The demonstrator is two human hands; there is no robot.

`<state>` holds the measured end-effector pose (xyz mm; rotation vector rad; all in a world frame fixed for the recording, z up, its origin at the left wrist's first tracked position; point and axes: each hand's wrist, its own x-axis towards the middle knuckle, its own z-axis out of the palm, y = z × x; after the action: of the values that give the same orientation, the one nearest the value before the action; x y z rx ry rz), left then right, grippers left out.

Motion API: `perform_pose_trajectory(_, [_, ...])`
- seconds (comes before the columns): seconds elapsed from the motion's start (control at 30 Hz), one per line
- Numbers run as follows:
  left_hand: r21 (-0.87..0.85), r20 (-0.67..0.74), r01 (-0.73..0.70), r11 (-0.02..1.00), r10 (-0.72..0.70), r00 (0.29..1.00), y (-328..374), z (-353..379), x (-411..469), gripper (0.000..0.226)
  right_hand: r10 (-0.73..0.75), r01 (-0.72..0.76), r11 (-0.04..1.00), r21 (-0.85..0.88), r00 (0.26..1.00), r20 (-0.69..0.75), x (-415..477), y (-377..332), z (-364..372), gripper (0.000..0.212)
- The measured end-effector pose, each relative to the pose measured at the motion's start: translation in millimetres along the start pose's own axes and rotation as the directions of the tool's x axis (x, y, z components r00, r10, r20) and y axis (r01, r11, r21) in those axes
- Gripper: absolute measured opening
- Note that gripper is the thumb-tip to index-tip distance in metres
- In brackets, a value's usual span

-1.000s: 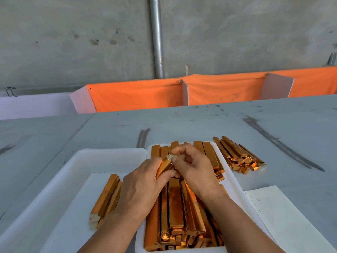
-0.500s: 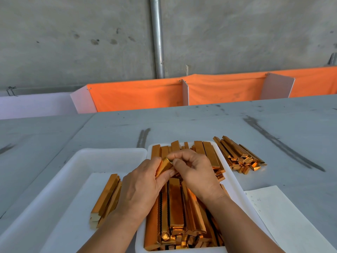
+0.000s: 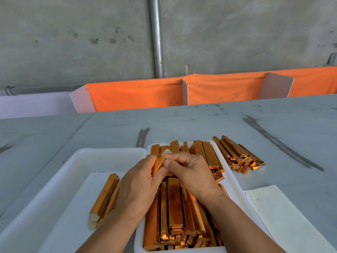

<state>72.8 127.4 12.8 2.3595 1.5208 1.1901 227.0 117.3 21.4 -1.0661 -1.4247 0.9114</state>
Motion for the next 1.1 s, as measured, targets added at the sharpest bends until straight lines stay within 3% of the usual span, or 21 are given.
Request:
perform_pose_trajectory(0.57, [-0.052, -0.005, 0.000, 0.999, -0.001, 1.000, 1.6, -0.1, 0.0, 0.045, -0.011, 0.011, 0.999, 0.031, 1.000, 0.004, -1.6, 0.1, 0.3, 0.023])
perform_pose_trajectory(0.8, [-0.052, 0.028, -0.002, 0.999, 0.003, 1.000, 2.4, -1.9, -2.6, 0.041, 0.134, -0.106, 0.975, 0.194, 0.982, -0.134, 1.1, -7.6, -5.8, 0.022])
perform_pose_trajectory(1.1, [-0.051, 0.041, -0.013, 0.999, 0.015, 0.999, 3.2, -2.5, -2.8, 0.047, 0.156, -0.151, 0.958, 0.242, 0.988, -0.003, 1.2, -5.8, -6.5, 0.017])
